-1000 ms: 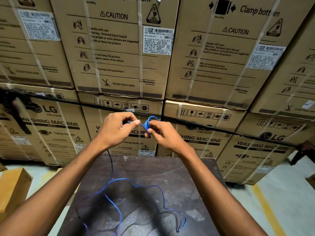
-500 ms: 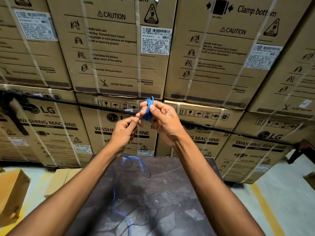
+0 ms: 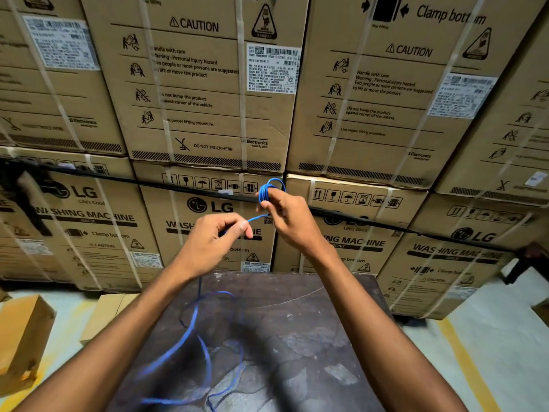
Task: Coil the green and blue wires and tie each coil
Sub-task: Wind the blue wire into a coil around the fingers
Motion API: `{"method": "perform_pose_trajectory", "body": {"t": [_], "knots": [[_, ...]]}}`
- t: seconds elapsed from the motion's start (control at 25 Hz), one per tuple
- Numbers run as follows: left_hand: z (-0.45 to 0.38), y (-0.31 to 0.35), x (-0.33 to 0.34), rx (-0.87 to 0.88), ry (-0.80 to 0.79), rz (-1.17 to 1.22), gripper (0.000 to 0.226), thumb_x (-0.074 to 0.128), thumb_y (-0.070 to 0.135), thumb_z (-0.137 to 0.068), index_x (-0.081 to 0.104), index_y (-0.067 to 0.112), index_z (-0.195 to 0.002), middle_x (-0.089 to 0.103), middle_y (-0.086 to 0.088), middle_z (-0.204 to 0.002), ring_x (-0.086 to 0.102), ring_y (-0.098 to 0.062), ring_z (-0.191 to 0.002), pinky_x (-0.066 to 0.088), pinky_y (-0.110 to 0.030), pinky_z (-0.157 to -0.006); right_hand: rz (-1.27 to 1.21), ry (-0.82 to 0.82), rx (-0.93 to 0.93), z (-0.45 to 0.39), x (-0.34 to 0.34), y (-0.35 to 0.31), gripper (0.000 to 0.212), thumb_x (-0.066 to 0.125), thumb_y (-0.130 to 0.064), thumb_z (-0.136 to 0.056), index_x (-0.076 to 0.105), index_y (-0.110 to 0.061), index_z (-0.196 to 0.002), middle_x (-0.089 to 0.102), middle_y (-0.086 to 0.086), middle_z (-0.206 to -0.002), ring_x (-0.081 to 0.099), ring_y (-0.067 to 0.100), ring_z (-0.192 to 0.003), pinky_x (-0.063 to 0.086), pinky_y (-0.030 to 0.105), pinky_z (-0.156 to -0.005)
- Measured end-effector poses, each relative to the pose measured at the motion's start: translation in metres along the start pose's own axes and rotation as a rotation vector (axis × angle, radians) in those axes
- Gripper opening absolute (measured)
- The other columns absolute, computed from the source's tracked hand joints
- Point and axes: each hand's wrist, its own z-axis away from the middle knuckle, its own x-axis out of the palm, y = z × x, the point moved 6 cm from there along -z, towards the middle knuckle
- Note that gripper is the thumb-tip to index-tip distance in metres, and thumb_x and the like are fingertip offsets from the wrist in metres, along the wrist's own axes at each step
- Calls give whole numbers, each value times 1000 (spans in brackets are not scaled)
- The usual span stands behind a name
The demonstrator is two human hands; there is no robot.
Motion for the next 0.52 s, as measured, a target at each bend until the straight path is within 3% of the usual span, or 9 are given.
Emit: {"method": "perform_pose_trajectory", "body": {"t": [0.12, 0.24, 0.4, 0.52], "knots": [[-18, 6, -29, 44, 77, -105, 29, 53, 36, -100, 71, 23, -81, 49, 7, -56, 38, -7, -53, 31, -31, -54, -68, -106, 45, 10, 8, 1, 12, 56, -12, -104, 67, -11, -103, 73, -4, -83, 67, 11, -75, 54, 36, -71], [-38, 2, -46, 55, 124, -69, 29, 56, 35, -101, 71, 21, -82, 67, -1, -69, 59, -22, -62, 44, -36, -61, -425, -257, 103, 15, 17, -14, 19, 50, -6, -107, 67, -2, -113, 74, 5, -91, 72, 13, -91, 55, 32, -90], [-54, -3, -38, -18, 185, 154, 21, 61, 13, -100, 71, 16, -82, 72, 12, -74, 63, 0, -72, 47, -16, -69, -867, -359, 158, 18, 16, -38, 24, 43, -2, -109, 59, 12, -121, 66, 20, -95, 69, 34, -96, 54, 37, -96], [-51, -10, -24, -152, 243, 353, 20, 62, 15, -99, 69, 13, -80, 68, 11, -64, 60, 1, -60, 45, -13, -58, -1036, -351, 186, 17, 14, -45, 24, 42, -2, -109, 59, 9, -122, 64, 18, -95, 67, 34, -94, 53, 40, -96]]}}
